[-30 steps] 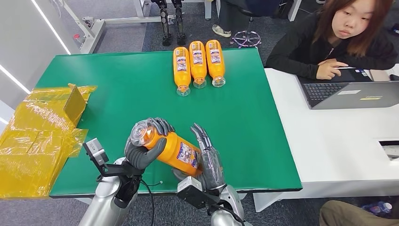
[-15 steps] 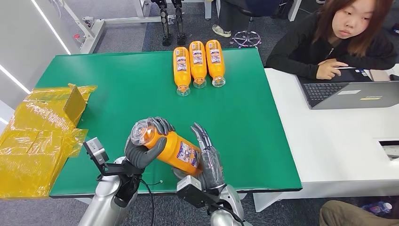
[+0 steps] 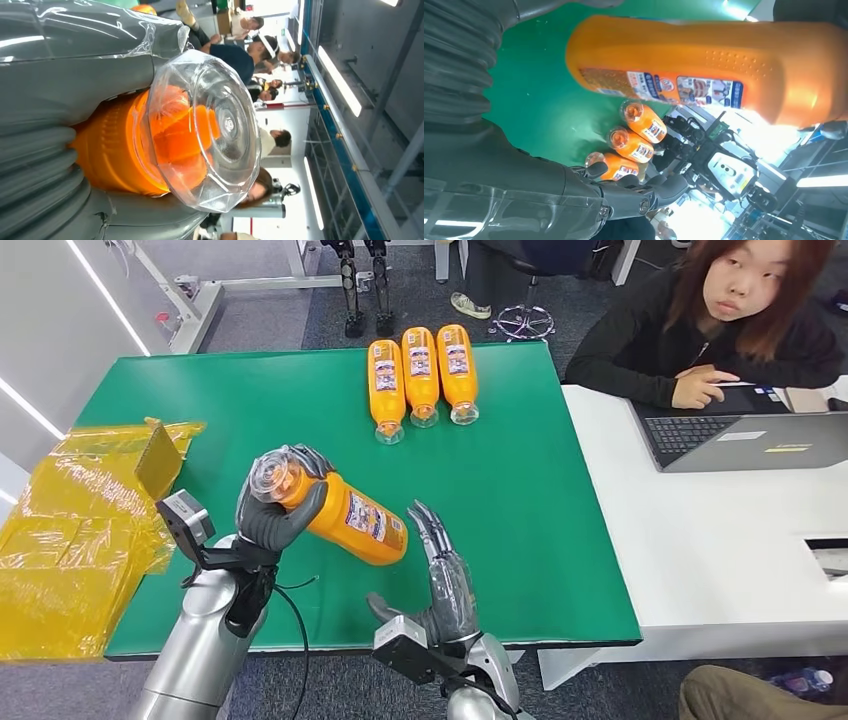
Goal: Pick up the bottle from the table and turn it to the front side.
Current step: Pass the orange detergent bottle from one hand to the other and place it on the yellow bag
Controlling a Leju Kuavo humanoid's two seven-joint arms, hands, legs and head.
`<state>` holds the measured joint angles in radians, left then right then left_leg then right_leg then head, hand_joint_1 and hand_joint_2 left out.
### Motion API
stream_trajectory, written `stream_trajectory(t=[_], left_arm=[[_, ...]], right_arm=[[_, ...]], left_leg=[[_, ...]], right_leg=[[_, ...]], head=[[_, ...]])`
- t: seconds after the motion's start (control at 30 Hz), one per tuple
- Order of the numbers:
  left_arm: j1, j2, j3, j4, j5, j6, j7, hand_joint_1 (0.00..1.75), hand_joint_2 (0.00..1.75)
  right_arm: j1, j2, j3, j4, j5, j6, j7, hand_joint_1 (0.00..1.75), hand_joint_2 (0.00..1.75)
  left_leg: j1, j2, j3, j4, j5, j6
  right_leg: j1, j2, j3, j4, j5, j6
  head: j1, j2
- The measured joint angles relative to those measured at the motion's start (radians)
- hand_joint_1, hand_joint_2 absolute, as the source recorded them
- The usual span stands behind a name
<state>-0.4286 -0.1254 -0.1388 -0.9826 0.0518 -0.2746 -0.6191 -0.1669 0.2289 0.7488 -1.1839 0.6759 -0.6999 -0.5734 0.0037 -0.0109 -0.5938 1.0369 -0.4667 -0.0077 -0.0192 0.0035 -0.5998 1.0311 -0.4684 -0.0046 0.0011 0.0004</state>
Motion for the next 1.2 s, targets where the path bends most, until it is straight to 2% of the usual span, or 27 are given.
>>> stream_trajectory(t=[0.4, 0.7, 0.97, 1.2], left_arm=[[-0.085, 0.011, 0.032, 0.099, -0.026, 0.006, -0.019, 1.75, 1.75], [-0.130, 0.021, 0.035, 0.161, -0.080, 0.051, -0.037, 1.75, 1.75], [-0.162, 0.039, 0.029, 0.179, -0.277, 0.224, -0.045, 1.75, 1.75], [-0.209, 0.079, 0.024, 0.238, -0.452, 0.339, -0.026, 1.75, 1.75]], right_arm=[[0.001, 0.000, -0.004, -0.011, 0.000, 0.000, 0.002, 0.00, 1.75], [0.002, 0.000, -0.010, -0.020, 0.000, 0.000, 0.004, 0.00, 1.75], [0.008, 0.000, -0.032, -0.021, -0.004, 0.000, -0.012, 0.00, 1.75], [0.017, -0.001, -0.051, -0.024, -0.018, 0.000, -0.019, 0.00, 1.75]], left_leg=[[0.000, 0.000, 0.000, 0.000, 0.000, 0.000], [0.000, 0.000, 0.000, 0.000, 0.000, 0.000], [0.000, 0.000, 0.000, 0.000, 0.000, 0.000], [0.000, 0.000, 0.000, 0.000, 0.001, 0.000]], right_leg=[[0.000, 0.000, 0.000, 0.000, 0.000, 0.000], [0.000, 0.000, 0.000, 0.000, 0.000, 0.000], [0.000, 0.000, 0.000, 0.000, 0.000, 0.000], [0.000, 0.000, 0.000, 0.000, 0.000, 0.000]], head=[[0.000, 0.000], [0.000, 0.000], [0.000, 0.000], [0.000, 0.000]])
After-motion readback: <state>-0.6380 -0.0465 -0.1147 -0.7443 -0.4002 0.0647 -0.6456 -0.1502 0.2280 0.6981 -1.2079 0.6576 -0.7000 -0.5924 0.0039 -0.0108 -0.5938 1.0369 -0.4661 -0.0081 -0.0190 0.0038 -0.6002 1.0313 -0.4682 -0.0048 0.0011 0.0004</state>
